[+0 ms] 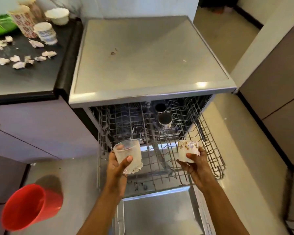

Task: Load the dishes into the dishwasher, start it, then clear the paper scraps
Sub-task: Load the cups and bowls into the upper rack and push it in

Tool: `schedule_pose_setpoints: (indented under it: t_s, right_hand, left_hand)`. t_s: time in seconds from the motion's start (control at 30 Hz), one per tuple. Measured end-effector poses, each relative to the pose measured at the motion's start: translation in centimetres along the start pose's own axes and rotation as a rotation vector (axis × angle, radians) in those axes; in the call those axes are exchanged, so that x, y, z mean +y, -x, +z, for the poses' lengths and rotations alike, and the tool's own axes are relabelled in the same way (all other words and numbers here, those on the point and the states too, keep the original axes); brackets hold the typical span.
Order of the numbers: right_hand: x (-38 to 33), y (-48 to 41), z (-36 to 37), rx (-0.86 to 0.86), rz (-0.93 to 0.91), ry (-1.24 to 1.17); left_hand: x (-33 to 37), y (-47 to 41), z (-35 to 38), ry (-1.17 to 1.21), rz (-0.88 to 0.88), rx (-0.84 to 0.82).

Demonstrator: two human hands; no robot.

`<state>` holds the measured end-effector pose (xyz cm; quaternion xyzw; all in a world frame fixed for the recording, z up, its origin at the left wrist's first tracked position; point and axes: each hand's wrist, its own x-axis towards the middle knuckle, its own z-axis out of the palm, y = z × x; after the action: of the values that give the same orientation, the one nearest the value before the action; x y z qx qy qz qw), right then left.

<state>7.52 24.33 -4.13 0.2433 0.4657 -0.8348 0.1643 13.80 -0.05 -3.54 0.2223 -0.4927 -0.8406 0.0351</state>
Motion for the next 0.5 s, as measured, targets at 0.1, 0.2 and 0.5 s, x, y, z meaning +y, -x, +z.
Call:
schedule_pose_setpoints:
  t_s: [0.1,0.2,0.5]
  right_hand:
    - [-1.2,-3.1,-1.2,0.077,-0.023,0.35]
    - [-2.1,-6.4,-1.6,0.099,-0.151,0.706]
    - [-1.1,-16.0,1.1,0.097,-0.222,1.283]
  left_hand:
    - [-1.7,-1.4,0.2,0.064,-0.023,0.006]
    - [-3.2,-3.1,0.2,0.084,-0.016,0.003]
    - [-6.1,-7.3,-0.3,0.101,-0.09,0.031]
